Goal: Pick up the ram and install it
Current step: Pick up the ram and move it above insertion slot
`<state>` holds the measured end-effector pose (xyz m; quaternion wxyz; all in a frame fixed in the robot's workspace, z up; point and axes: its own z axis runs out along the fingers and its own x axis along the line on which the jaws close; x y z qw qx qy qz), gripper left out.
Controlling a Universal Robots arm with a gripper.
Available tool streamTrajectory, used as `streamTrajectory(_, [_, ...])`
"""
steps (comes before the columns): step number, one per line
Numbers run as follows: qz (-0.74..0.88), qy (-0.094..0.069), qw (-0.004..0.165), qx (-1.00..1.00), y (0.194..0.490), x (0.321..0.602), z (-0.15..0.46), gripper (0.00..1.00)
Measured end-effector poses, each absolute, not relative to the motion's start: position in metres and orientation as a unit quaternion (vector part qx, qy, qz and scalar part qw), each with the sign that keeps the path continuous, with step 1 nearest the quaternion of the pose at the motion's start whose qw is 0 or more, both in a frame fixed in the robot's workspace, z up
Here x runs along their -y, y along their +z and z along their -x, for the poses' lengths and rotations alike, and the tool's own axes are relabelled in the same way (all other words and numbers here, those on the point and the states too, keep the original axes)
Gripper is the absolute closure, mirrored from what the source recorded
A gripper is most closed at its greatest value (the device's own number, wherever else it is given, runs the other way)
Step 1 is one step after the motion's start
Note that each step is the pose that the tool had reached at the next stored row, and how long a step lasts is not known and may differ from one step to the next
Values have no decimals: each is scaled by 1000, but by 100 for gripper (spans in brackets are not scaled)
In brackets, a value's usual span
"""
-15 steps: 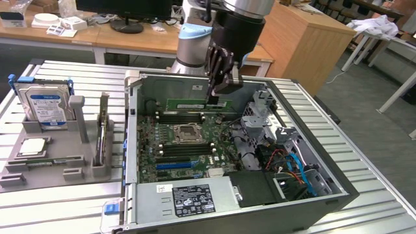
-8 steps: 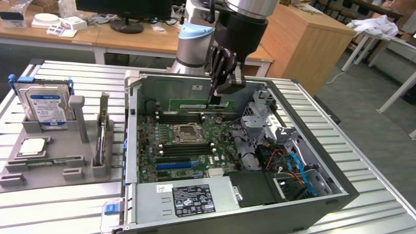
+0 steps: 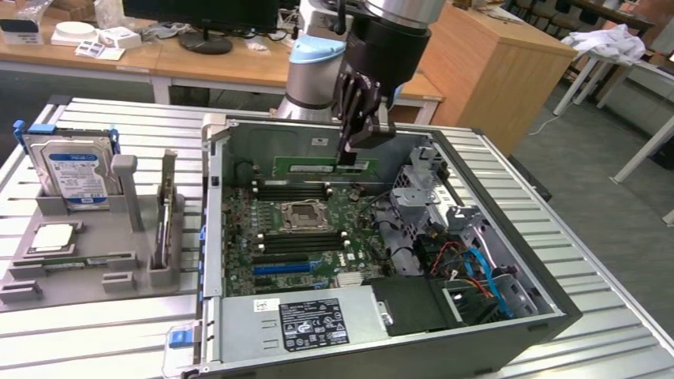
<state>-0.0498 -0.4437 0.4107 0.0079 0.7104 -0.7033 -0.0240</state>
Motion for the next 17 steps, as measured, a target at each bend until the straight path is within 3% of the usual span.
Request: streamTrajectory(17, [-709,-24,8,705,408,409,50,88])
